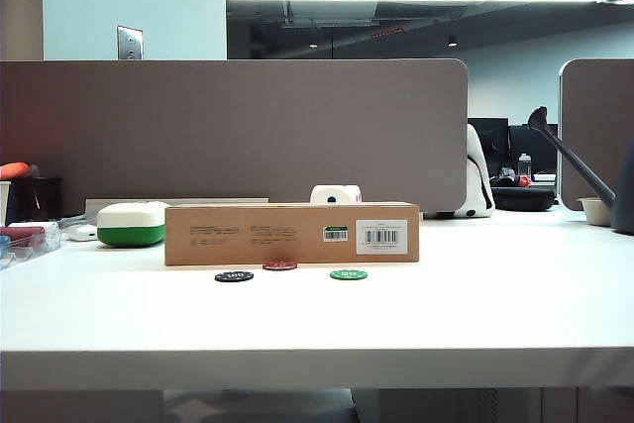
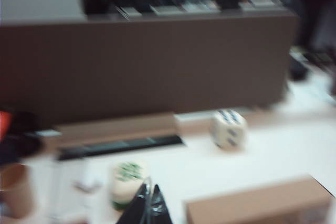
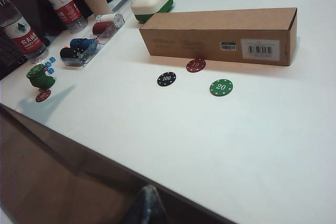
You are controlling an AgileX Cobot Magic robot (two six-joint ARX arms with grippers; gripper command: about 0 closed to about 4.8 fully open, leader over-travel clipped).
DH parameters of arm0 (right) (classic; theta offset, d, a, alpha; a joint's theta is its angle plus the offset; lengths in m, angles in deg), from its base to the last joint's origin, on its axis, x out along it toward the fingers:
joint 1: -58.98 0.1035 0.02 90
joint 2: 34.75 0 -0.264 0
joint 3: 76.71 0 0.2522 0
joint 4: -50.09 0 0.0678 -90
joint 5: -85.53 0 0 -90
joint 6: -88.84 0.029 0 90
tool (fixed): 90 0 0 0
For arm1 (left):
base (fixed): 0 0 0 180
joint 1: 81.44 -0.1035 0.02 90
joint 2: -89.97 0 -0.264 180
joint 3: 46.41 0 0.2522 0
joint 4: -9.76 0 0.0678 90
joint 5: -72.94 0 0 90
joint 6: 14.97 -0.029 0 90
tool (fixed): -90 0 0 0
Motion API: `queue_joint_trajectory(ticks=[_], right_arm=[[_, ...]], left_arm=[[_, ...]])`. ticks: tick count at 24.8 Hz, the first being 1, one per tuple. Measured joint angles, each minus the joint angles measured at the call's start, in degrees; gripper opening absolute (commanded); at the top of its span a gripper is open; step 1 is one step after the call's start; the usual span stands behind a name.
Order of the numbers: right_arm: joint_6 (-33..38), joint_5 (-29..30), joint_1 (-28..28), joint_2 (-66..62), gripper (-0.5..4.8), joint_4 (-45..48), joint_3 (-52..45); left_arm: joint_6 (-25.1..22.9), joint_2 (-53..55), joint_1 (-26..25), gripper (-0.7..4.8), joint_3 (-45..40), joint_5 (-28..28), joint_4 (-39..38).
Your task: Push the chip with the lowest value in the row forward next to the rectangular box.
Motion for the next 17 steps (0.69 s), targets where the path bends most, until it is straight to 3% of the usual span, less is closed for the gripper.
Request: queue_joint_trajectory(ticks=[3,9,14,17], right_arm=[[0.0,0.0,0.0,-0.07,-0.05,0.0,0.0],[0.0,0.0,0.0,-0.07,-0.05,0.0,0.0],[0.0,0.0,0.0,-0.07,-0.05,0.0,0.0],[0.0,0.0,0.0,-0.07,-0.05,0.0,0.0]], left_arm=[[0.0,-5.55,-5.99,-0.05,0.0,-0.22,-0.02],[-0.04,-8.9,-10.91,-0.05,0.0,-0.24,-0.22],[-2.36,-11.19,-12.46,-0.05,-0.02,-2.93,-3.5],[-2.6,-15.39,-12.44,-0.05,-6.47,-3.02,-9.29]])
